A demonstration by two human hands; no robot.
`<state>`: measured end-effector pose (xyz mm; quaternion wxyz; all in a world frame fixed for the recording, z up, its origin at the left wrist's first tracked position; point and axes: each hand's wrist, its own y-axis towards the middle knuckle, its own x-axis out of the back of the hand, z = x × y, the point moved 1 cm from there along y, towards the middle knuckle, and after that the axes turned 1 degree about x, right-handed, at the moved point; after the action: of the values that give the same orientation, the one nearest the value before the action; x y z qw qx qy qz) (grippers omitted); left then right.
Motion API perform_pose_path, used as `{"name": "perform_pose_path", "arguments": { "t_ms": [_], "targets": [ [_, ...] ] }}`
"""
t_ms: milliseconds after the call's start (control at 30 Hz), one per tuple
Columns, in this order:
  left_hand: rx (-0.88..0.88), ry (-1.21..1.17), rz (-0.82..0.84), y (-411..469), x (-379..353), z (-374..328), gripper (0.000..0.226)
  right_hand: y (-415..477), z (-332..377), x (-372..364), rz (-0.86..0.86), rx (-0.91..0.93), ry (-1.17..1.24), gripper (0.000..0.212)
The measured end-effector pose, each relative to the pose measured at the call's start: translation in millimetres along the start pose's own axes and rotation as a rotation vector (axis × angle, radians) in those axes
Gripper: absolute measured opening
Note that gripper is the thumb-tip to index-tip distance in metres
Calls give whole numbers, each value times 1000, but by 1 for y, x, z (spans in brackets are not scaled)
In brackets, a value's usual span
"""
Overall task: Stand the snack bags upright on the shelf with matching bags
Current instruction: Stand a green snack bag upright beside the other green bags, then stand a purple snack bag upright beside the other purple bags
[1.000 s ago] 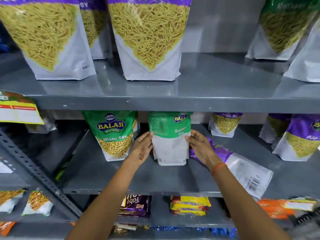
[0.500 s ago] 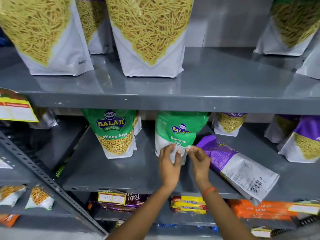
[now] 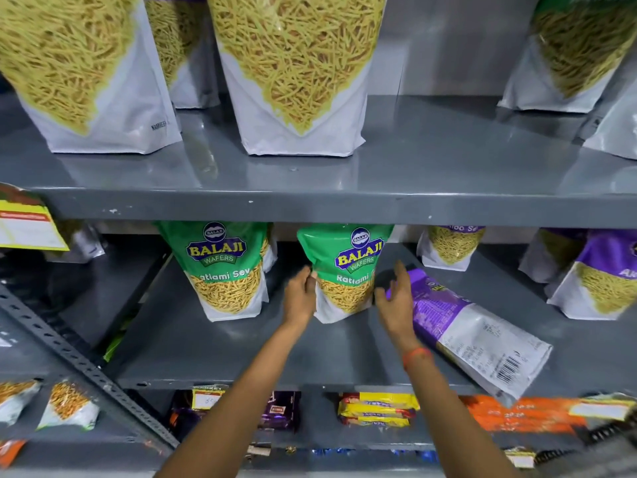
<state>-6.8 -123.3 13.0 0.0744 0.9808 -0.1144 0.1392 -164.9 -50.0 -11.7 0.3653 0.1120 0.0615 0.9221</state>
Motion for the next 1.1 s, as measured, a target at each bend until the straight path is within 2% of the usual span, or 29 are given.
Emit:
{"name": "perform_pose_path", "arguments": {
  "t_ms": [67,133,267,367,533,633,700,767,833,867,933,1000,1100],
  "targets": [
    [52,-71,110,13,7,0,25,20,6,-1,165,-90,92,62],
    [123,-75,180,27,12,1,30,28,10,-4,261,-127,115,42],
    [153,-96,226,36,14,7,31,12,1,-11,188,-140,90,35],
    [85,-133,154,17,10,8,37,-3,10,-13,141,-117,51,35],
    [-113,120,-120,-41,-16,0,62,-14,34,11,-178,212,-252,54],
    [-171,287,-225,-82,-59,-17,64,-21,41,34,-135,395,-382,49],
    [-183,302,-194,-99,-93,-27,63,-17,38,55,-74,445,-499,43],
    [-51,232,-109,-111,-128,-38,60,-2,27,89,26,400,-739,39],
    [244,99,2,-113,-159,-44,56,18,10,127,185,191,-941,40],
    [404,35,41,-113,-174,-48,55,28,2,151,262,78,-962,41],
    [626,-145,99,-119,-196,-54,58,43,-15,194,386,-106,-858,36],
    [746,-352,137,-125,-213,-56,51,51,-28,222,462,-240,-778,39],
    [844,-497,77,-132,-224,-65,33,59,-40,239,614,-337,-799,47]
  ]
}}
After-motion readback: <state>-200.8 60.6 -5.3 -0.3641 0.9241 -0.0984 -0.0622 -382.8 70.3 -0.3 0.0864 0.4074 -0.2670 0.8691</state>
